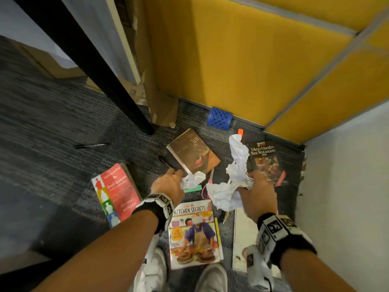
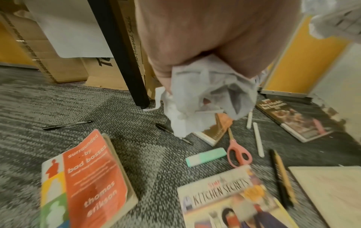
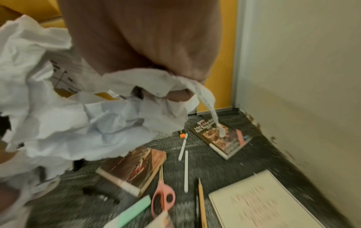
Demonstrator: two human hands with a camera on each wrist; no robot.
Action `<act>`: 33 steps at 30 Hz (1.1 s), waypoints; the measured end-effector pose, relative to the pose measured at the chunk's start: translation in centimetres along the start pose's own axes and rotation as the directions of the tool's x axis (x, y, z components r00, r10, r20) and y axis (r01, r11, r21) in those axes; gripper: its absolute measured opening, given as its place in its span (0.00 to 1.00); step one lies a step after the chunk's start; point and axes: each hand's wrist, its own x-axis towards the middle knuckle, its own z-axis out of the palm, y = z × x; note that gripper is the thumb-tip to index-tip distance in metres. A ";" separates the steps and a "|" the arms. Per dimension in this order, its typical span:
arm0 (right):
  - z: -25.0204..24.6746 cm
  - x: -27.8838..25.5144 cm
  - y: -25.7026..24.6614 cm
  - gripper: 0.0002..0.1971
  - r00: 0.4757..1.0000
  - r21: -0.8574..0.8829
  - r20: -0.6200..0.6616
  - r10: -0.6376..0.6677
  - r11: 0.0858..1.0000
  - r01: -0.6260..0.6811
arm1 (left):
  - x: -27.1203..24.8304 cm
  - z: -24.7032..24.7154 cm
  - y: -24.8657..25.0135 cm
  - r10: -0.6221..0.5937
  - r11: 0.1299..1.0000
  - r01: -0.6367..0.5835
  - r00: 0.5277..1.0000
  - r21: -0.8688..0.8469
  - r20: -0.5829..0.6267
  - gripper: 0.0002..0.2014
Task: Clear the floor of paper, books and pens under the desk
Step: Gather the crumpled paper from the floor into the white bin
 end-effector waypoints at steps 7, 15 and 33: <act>-4.6 -12.4 0.2 0.13 0.994 0.056 0.037 0.105 0.993 -0.107 | -10.7 -2.1 2.4 0.051 0.999 -0.051 0.990 -0.006 0.131 0.27; -9.2 -21.4 -0.6 0.15 0.995 0.105 0.004 0.099 0.989 -0.099 | -20.4 -3.6 3.0 0.045 0.999 -0.043 0.996 -0.030 0.081 0.26; -4.0 -45.4 -6.2 0.18 0.976 0.016 0.156 -0.153 0.988 0.152 | -45.5 -1.7 -13.5 -0.102 0.956 0.082 0.993 -0.282 -0.058 0.20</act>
